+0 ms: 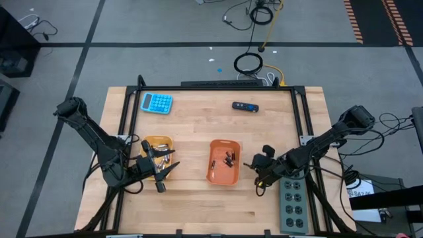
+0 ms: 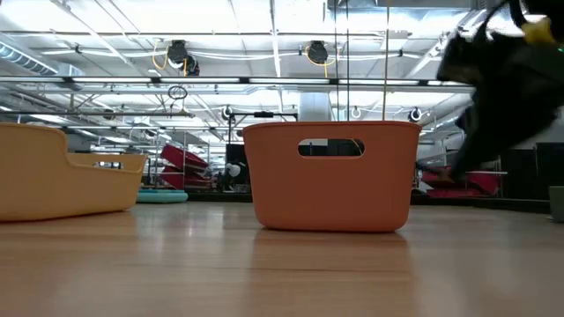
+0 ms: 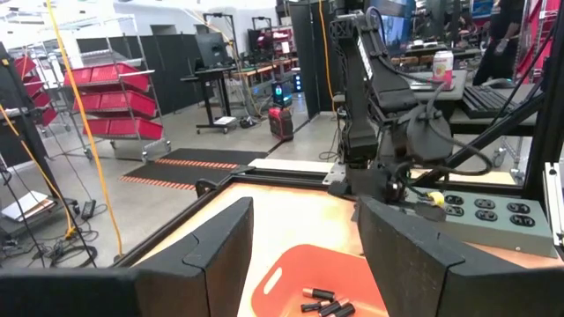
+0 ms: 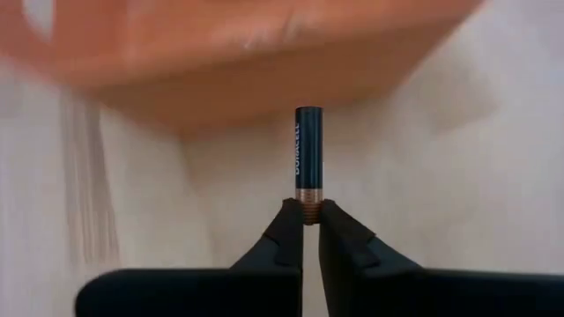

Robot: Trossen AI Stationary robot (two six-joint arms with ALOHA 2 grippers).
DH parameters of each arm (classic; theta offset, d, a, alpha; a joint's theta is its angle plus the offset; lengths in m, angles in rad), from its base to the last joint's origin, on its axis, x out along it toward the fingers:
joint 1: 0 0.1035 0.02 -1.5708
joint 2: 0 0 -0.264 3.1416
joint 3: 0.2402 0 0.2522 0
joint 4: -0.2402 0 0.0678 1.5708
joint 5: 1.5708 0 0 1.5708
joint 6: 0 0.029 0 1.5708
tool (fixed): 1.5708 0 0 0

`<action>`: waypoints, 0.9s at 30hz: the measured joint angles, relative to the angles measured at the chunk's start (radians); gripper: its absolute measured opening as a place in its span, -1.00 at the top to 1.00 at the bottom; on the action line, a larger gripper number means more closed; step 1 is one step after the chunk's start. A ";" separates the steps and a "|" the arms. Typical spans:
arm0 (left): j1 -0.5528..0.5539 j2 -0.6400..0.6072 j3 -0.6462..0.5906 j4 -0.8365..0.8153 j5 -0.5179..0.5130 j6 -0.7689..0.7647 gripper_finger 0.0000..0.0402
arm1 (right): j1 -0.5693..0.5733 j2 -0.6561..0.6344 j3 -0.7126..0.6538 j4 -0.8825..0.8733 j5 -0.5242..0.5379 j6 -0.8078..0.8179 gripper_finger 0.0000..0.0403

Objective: Sort batteries
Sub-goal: Put the black battery into the orange bin, then return to Home Position

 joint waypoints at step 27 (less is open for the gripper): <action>-0.001 -0.002 -0.002 0.075 -0.024 0.048 -0.07 | -0.111 -0.160 0.113 0.281 0.112 -0.307 0.14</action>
